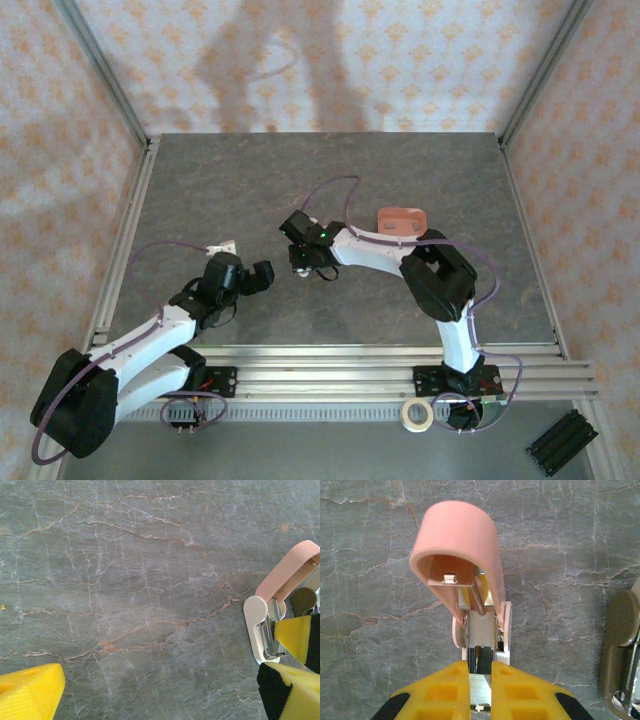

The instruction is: Load the staples into the stapler

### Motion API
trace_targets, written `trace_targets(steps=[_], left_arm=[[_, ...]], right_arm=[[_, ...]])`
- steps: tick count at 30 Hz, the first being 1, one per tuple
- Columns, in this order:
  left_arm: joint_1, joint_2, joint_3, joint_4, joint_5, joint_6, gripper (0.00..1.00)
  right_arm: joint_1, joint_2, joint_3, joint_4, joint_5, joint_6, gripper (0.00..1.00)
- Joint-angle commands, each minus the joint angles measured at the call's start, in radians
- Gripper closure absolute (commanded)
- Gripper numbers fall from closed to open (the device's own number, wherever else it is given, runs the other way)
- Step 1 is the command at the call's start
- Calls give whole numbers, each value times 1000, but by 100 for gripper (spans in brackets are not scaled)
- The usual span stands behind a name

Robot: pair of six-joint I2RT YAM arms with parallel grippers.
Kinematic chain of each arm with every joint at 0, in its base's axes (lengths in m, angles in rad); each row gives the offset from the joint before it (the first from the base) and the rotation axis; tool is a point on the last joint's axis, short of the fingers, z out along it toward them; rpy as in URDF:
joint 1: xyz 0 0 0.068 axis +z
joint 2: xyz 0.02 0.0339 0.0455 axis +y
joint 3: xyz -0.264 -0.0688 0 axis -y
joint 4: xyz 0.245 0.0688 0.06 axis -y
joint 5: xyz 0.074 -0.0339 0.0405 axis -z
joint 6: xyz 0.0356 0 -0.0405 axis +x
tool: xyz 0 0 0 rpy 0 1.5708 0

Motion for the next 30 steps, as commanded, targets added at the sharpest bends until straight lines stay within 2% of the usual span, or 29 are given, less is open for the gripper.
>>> trace_targets(steps=[1, 10, 30], left_arm=[[12, -7, -6, 13, -32, 23, 0], [12, -13, -4, 11, -32, 26, 0], [14, -25, -8, 2, -39, 24, 0]], right_arm=[[13, 5, -1, -25, 43, 6, 87], [13, -48, -3, 8, 72, 19, 87], [13, -26, -38, 11, 82, 29, 87]])
